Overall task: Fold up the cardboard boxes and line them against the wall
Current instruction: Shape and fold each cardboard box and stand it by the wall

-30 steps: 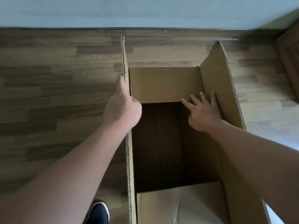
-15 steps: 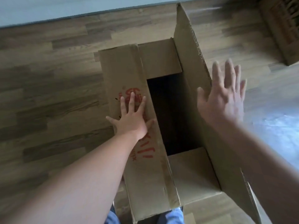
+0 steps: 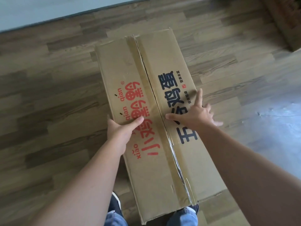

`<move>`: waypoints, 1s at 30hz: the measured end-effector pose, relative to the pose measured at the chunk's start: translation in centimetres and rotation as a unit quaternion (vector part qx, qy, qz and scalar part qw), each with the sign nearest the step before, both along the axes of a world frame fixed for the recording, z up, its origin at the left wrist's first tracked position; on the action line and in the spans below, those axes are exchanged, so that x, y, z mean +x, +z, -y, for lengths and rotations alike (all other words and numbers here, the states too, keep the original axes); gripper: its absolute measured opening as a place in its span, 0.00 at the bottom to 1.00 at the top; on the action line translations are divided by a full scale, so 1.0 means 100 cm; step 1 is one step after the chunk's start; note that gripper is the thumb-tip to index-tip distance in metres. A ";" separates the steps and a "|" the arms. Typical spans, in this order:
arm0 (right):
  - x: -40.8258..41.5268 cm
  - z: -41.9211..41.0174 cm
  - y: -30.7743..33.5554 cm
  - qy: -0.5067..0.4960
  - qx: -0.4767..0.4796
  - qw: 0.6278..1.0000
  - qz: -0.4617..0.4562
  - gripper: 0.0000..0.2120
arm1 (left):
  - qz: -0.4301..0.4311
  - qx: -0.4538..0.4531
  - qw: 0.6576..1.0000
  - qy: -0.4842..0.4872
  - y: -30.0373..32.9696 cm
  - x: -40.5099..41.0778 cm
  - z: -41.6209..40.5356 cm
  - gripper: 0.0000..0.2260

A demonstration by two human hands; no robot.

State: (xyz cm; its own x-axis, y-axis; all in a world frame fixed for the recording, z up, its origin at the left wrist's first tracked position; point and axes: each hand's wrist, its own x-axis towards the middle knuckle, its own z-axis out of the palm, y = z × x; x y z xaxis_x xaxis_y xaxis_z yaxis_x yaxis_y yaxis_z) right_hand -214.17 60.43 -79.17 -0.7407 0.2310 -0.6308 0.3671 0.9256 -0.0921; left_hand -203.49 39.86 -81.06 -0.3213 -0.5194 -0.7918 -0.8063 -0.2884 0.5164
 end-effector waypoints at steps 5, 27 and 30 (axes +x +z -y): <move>-0.002 -0.014 0.000 -0.052 -0.065 0.996 -0.033 0.74 | -0.009 -0.027 1.000 0.005 0.013 -0.002 -0.023 0.37; -0.331 -0.358 0.506 -0.181 -0.136 0.939 -0.261 0.71 | -0.215 -0.070 0.962 -0.152 0.501 -0.408 -0.342 0.41; -0.385 -0.416 0.565 -0.211 -0.129 0.921 -0.301 0.62 | -0.253 -0.066 0.948 -0.181 0.552 -0.478 -0.400 0.41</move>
State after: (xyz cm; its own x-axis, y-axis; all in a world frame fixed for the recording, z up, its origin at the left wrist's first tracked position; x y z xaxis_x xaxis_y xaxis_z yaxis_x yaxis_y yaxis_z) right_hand -252.67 102.00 -22.65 -0.8522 0.4794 -0.2097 0.5007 0.6307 -0.5929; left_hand -251.31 79.82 -25.88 -0.8189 -0.3869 -0.4240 -0.4793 0.0544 0.8760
